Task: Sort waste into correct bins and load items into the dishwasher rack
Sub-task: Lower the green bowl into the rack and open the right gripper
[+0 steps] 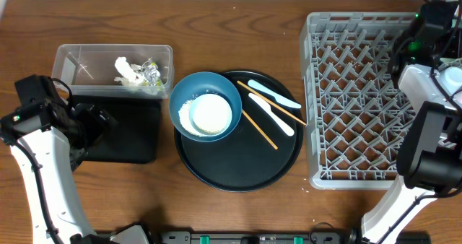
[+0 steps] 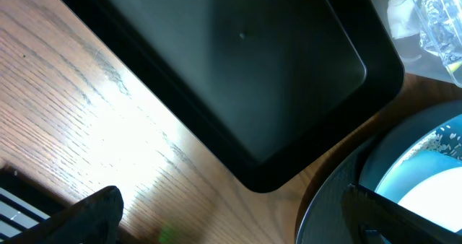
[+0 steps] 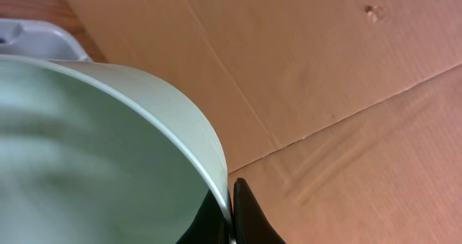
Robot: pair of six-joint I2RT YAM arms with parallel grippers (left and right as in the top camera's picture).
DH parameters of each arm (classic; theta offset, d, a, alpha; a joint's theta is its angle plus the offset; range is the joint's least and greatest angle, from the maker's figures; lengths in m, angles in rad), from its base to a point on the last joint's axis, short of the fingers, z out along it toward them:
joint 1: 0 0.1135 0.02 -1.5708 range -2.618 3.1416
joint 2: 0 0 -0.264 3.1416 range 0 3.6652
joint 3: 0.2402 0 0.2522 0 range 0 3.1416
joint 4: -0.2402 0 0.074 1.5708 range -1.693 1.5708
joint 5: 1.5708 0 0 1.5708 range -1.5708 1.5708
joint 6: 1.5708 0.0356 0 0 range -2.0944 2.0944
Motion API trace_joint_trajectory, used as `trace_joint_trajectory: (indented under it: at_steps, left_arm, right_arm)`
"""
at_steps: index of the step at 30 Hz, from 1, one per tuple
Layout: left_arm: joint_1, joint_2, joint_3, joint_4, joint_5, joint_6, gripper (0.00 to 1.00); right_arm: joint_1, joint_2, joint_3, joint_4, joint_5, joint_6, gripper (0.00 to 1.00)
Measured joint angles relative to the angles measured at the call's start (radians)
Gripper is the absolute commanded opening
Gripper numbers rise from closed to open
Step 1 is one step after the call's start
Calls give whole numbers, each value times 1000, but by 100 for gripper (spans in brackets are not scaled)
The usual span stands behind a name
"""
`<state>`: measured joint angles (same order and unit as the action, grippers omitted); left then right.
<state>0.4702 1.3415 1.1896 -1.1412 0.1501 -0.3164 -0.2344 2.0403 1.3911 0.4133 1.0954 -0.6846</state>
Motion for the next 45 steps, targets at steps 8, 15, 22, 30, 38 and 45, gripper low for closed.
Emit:
trace_joint_trajectory:
  at_steps: [8, 15, 22, 30, 38, 45]
  left_arm:
    - [0, 0, 0, -1, 0, 0, 98]
    - [0, 0, 0, 0, 0, 0, 98]
    - [0, 0, 0, 0, 0, 0, 98]
    - [0, 0, 0, 0, 0, 0, 98]
    - [0, 0, 0, 0, 0, 0, 98]
    - [0, 0, 0, -1, 0, 0, 98]
  right_arm:
    - [0, 48, 0, 2, -3, 0, 1]
    - [1, 69, 0, 0, 5, 0, 1]
    - [23, 71, 0, -5, 2, 3, 16]
    - [120, 76, 0, -55, -5, 41, 64]
    - [155, 79, 0, -65, 15, 66, 81]
    - [174, 74, 0, -97, 50, 82, 88]
